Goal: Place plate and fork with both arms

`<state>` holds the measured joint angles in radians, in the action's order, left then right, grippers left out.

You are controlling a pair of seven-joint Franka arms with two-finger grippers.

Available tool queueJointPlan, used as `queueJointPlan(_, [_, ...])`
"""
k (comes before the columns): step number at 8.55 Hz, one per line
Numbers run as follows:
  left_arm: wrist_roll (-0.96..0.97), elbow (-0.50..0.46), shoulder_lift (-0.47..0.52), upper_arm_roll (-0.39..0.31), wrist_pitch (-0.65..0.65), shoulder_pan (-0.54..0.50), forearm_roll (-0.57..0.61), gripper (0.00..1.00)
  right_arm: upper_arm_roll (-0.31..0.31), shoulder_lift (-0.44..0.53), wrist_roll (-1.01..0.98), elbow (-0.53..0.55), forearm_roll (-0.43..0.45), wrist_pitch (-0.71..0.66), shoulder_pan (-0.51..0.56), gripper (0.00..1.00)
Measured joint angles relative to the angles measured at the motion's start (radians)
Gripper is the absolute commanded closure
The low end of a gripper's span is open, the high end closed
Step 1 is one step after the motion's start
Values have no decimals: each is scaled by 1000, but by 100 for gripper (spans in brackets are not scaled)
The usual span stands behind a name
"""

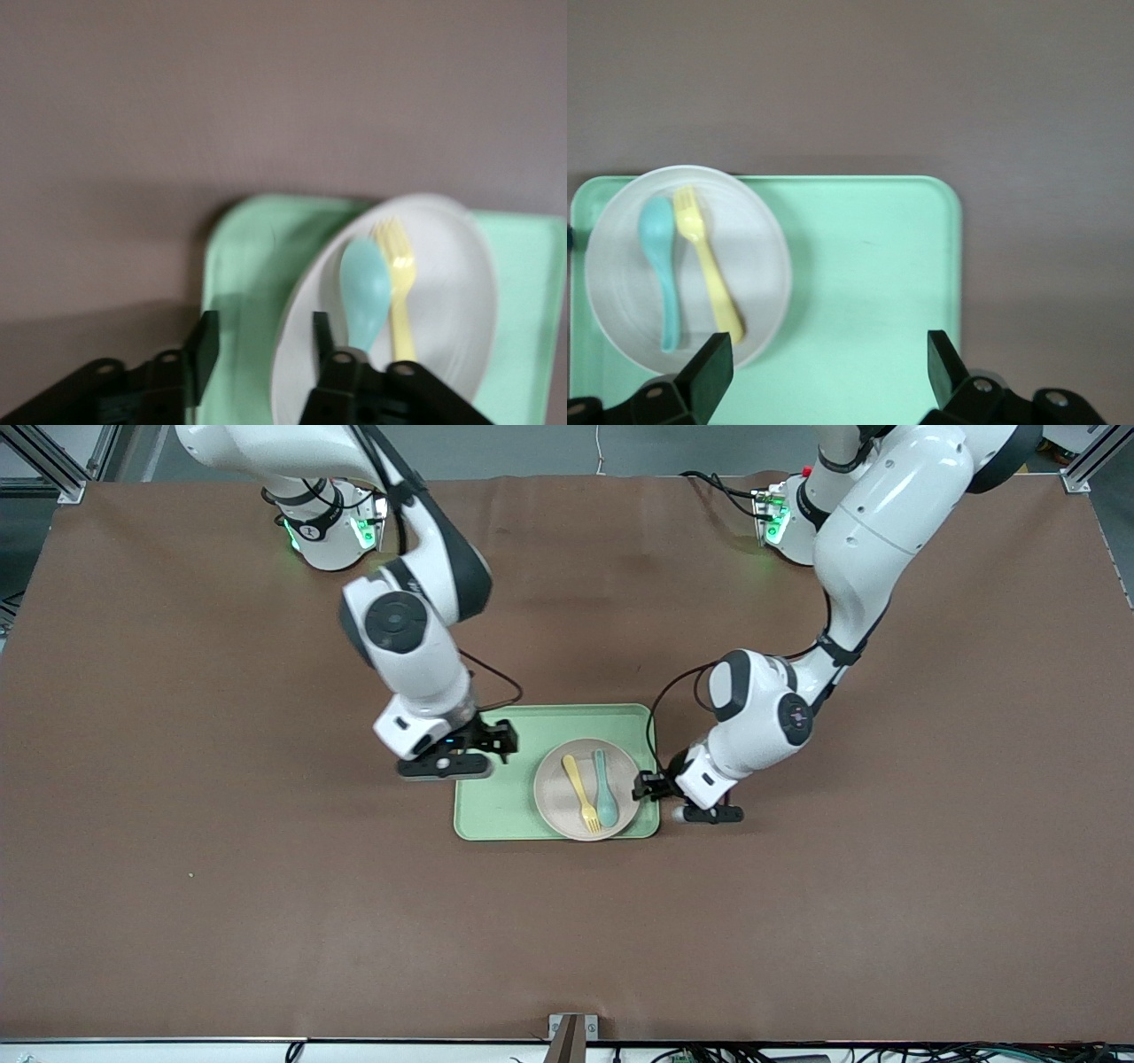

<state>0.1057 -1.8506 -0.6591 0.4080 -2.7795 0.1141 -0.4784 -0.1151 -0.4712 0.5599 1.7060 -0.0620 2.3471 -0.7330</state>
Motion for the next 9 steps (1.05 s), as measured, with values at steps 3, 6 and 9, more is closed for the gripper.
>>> queueJointPlan(3, [6,-4,199,-2,13,-168,0,0,-5,-213,37,-151,1,85,-80,18])
queueJointPlan(6, [16,-59,407,-11,260,-320,110,0,-10,-365,66,-295,2,85,-81,36])
queueJointPlan(9, [87,-63,561,-78,557,-364,393,0,-12,-402,68,-326,4,83,-88,38])
